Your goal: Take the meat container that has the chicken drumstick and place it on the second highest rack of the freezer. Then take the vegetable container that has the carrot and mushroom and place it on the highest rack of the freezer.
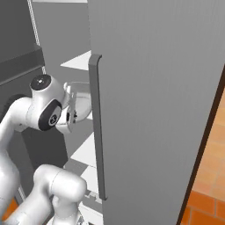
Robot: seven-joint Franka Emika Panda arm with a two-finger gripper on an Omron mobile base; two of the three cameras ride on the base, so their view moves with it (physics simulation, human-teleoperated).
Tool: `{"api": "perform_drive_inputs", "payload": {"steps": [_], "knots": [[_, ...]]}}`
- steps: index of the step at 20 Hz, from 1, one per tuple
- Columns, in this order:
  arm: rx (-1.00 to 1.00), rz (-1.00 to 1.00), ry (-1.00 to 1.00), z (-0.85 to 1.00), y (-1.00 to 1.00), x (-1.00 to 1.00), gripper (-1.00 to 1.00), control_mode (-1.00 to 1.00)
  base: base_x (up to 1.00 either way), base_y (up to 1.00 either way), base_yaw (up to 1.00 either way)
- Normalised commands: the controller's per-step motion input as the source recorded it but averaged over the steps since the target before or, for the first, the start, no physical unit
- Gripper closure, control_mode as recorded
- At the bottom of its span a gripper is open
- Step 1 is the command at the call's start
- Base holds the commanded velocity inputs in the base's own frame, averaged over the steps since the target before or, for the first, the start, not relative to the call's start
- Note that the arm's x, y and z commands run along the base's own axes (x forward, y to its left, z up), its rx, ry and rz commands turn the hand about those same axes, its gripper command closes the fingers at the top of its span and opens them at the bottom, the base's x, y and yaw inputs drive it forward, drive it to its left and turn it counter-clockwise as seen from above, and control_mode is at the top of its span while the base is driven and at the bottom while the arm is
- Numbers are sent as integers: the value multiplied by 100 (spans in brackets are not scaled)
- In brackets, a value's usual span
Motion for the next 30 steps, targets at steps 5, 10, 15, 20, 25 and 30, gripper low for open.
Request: {"api": "perform_drive_inputs", "payload": {"steps": [5, 10, 15, 20, 25, 30], "knots": [[3, 0, 0, -29, 0, 87, 100, -100, 0, 0, 0], [7, 0, 0, -17, 0, 84, 100, -100, 0, 0, 0], [15, -16, 0, 1, 0, -6, 100, -100, 0, 0, 0], [7, -11, 2, -16, 0, -25, 100, -100, 0, 0, 0], [0, -18, 0, 3, 7, 87, 100, -100, 0, 0, 0], [0, -7, 7, -17, 3, 52, 100, -100, 0, 0, 0]]}}
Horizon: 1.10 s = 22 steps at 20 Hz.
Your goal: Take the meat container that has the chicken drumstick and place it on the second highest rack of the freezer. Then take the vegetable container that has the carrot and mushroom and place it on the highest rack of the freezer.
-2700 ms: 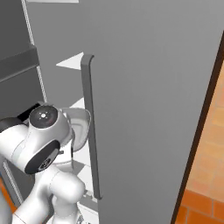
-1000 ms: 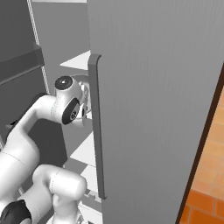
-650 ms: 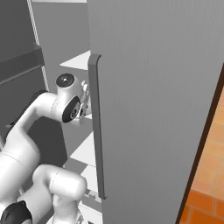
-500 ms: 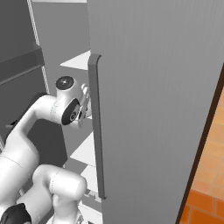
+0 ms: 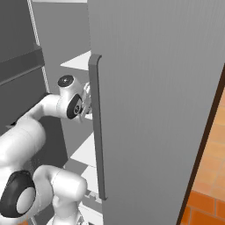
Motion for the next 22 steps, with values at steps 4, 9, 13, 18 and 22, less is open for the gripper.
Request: {"api": "perform_drive_inputs", "payload": {"steps": [4, 9, 13, 18, 22], "knots": [[1, -1, 8, -44, 0, 41, 100, -100, 0, 0, 0], [0, 0, 0, -5, -2, 84, 100, -100, 0, 0, 0], [-1, 0, 1, -60, -16, 64, 100, -100, 0, 0, 0], [0, 0, 0, -31, -9, 70, 100, -100, 0, 0, 0], [-1, 0, 0, -16, -5, 43, -100, -100, 0, 0, 0]]}}
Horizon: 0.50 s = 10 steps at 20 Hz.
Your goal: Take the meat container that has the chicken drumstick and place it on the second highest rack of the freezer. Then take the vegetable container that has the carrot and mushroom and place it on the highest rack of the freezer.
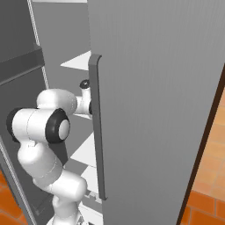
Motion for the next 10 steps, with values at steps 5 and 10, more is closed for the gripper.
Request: {"api": "perform_drive_inputs", "payload": {"steps": [5, 10], "knots": [[1, -7, -28, 33, 0, -70, -100, -100, 0, 0, 0], [6, -10, -39, 71, -1, -100, -100, -100, 0, 0, 0]]}}
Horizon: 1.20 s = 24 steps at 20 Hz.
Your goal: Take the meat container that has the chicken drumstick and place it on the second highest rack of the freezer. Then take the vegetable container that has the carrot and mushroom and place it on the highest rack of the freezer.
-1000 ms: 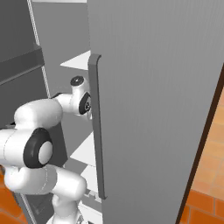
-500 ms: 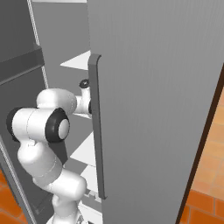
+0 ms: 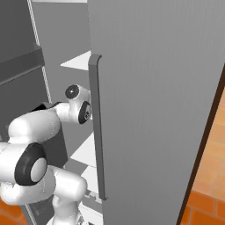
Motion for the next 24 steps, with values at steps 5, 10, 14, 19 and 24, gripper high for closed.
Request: {"api": "perform_drive_inputs", "payload": {"steps": [5, 10, 14, 19, 24], "knots": [[0, -4, -28, 100, 8, -100, -100, -100, 0, 0, 0], [0, 0, -3, 100, 38, -100, -100, -100, 0, 0, 0], [0, 0, 7, 100, 38, -100, -100, -100, 0, 0, 0], [0, 6, 24, 47, 4, -100, -100, -100, 0, 0, 0], [-6, 6, 40, -88, -3, -96, -100, -100, 0, 0, 0]]}}
